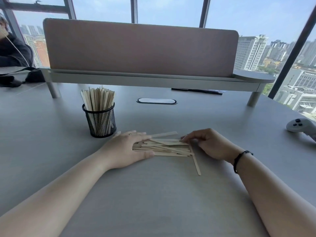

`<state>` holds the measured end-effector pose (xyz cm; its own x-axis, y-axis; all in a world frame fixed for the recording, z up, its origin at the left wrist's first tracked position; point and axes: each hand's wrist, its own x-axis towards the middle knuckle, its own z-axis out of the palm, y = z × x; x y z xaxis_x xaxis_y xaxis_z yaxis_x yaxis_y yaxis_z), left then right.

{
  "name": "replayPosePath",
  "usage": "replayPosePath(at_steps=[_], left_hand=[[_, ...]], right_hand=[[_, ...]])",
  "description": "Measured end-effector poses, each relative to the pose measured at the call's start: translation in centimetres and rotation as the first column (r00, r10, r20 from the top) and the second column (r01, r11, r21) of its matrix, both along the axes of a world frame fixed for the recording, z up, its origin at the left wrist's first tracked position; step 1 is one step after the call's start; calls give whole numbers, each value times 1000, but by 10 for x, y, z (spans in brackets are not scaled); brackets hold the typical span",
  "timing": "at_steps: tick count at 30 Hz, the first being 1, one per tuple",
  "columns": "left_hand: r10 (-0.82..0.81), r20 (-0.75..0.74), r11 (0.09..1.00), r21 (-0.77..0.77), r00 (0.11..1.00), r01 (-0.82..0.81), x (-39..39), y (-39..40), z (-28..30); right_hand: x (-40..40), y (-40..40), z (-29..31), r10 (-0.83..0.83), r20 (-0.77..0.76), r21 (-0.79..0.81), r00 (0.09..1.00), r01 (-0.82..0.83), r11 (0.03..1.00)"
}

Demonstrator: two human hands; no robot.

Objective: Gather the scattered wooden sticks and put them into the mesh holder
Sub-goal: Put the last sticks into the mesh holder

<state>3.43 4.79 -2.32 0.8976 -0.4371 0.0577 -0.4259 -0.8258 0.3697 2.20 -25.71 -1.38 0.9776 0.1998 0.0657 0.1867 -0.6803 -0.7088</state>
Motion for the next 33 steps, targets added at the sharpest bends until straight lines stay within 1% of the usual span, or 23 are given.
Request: replayPosePath(at_steps=[3, 6, 8, 10, 14, 18, 20, 22, 23, 25, 27, 29, 31, 33], left_hand=[[41, 7, 998, -38, 999, -41, 3, 3, -2], [50, 14, 996, -73, 999, -49, 5, 6, -3], [62, 21, 995, -78, 998, -60, 5, 5, -4], [80, 33, 994, -84, 996, -77, 5, 4, -4], [91, 46, 990, -110, 995, -86, 4, 3, -6], [55, 51, 990, -135, 997, -47, -2, -6, 0], [16, 34, 996, -83, 999, -14, -8, -11, 6], [-29, -3, 999, -39, 1000, 29, -13, -15, 11], [-44, -26, 998, -44, 999, 43, -15, -17, 12], [-56, -59, 995, -80, 997, 51, -15, -20, 12], [-45, -34, 990, -135, 998, 40, -13, -22, 8], [-28, -5, 982, -186, 1000, 27, -10, -23, 3], [-21, 4, 976, -216, 1000, 21, -7, -23, -1], [-24, 22, 974, -224, 999, 28, -7, -24, -1]], right_hand=[[0, -8, 2, 97, -105, 45, 990, -92, 995], [0, -11, 2, 188, -177, 24, 966, -186, 982], [-1, -10, 2, 200, -198, -16, 960, -207, 978], [-3, -4, 2, 161, -166, -58, 973, -172, 983], [-8, 18, -1, 60, 17, -174, 998, -56, 983], [-8, 39, -8, 31, 60, -285, 998, -13, 958], [-7, 45, -9, 20, 85, -302, 996, 7, 953], [-7, 49, -9, 11, 103, -279, 995, 18, 960], [-8, 51, -8, 8, 101, -263, 995, 19, 964], [-10, 58, -7, 17, 97, -239, 995, 6, 971], [-12, 69, -5, 44, 104, -185, 994, -24, 982], [-12, 79, -5, 59, 103, -47, 993, -54, 997], [-12, 82, -5, 39, 87, 114, 995, -49, 992], [-11, 74, -5, 0, 103, 211, 995, -22, 977]])
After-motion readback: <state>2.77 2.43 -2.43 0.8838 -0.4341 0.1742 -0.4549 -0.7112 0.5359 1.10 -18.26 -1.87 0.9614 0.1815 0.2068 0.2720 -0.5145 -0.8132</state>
